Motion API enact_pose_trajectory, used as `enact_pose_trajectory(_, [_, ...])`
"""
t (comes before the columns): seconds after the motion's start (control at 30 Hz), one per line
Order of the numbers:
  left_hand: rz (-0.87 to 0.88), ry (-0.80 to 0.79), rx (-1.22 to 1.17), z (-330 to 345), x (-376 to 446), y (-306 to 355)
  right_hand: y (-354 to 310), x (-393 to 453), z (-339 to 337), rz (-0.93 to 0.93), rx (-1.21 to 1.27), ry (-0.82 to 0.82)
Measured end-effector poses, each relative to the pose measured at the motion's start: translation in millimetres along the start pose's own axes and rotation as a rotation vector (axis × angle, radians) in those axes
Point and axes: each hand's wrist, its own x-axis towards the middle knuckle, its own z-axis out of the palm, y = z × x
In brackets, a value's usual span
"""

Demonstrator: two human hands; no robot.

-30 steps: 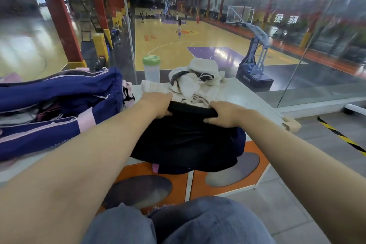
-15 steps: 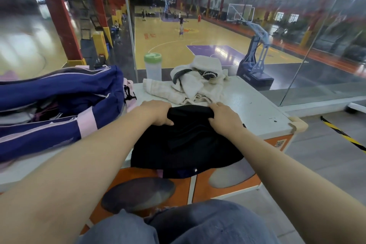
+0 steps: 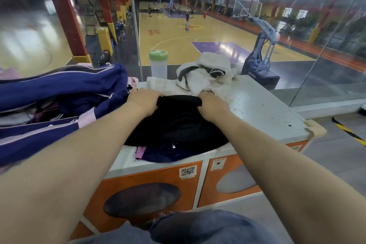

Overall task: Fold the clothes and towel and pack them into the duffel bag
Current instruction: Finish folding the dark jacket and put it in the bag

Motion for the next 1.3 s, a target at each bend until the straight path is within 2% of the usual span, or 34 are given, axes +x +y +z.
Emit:
enact_pose_trajectory(0.07, [0.025,-0.111,-0.121,-18.0,2.9,-8.2,3.1,4.6,-17.3,-0.037,-0.056,-0.087])
enact_pose_trajectory(0.17, [0.112,-0.263,-0.295,-43.5,-2.0,-17.1,5.8,9.1,-50.2,-0.077,-0.127,-0.127])
enact_pose_trajectory(0.23, [0.148,-0.297,-0.335,-55.0,-7.8,-23.2,6.4,11.1,-69.8,-0.11,-0.132,-0.141])
enact_pose_trajectory(0.3, [0.154,-0.193,-0.319,-63.8,-10.3,-29.7,4.9,10.4,-85.3,-0.154,-0.135,-0.132])
enact_pose_trajectory(0.37, [0.138,0.01,-0.227,-71.4,-15.5,-31.9,0.5,1.0,-96.4,-0.205,-0.152,-0.074])
enact_pose_trajectory(0.47, [0.127,0.354,-0.073,-70.7,-42.5,-20.4,-6.4,-32.7,-100.0,-0.244,-0.192,0.154])
enact_pose_trajectory(0.53, [0.142,0.455,-0.043,-54.0,-71.1,-5.9,-7.9,-64.6,-88.1,-0.253,-0.21,0.254])
enact_pose_trajectory(0.67, [0.155,0.346,-0.192,6.1,-131.0,8.6,4.6,-117.1,-39.2,-0.38,-0.212,0.207])
enact_pose_trajectory(0.8, [0.167,0.304,-0.288,37.3,-153.7,8.4,12.4,-139.0,-20.4,-0.268,-0.155,-0.004])
enact_pose_trajectory(0.9, [0.182,0.16,-0.371,30.4,-155.4,6.8,11.6,-134.7,-25.2,-0.241,-0.063,-0.096])
enact_pose_trajectory(1.03, [0.063,0.085,-0.54,-5.5,-131.9,5.0,-3.8,-106.4,-52.5,-0.224,-0.084,-0.023])
enact_pose_trajectory(1.1, [0.011,0.059,-0.517,-24.1,-115.8,9.3,-14.3,-88.6,-59.5,-0.197,0.033,0.036])
enact_pose_trajectory(1.13, [0.005,0.065,-0.49,-28.7,-106.8,12.1,-18.0,-79.6,-60.2,-0.167,0.116,0.012])
enact_pose_trajectory(1.2, [0.017,0.072,-0.42,-31.2,-90.1,16.5,-23.1,-65.9,-58.6,-0.101,0.169,-0.18])
enact_pose_trajectory(1.3, [0.016,-0.073,-0.419,-31.3,-73.6,21.1,-21.8,-51.4,-54.6,-0.066,0.037,-0.355])
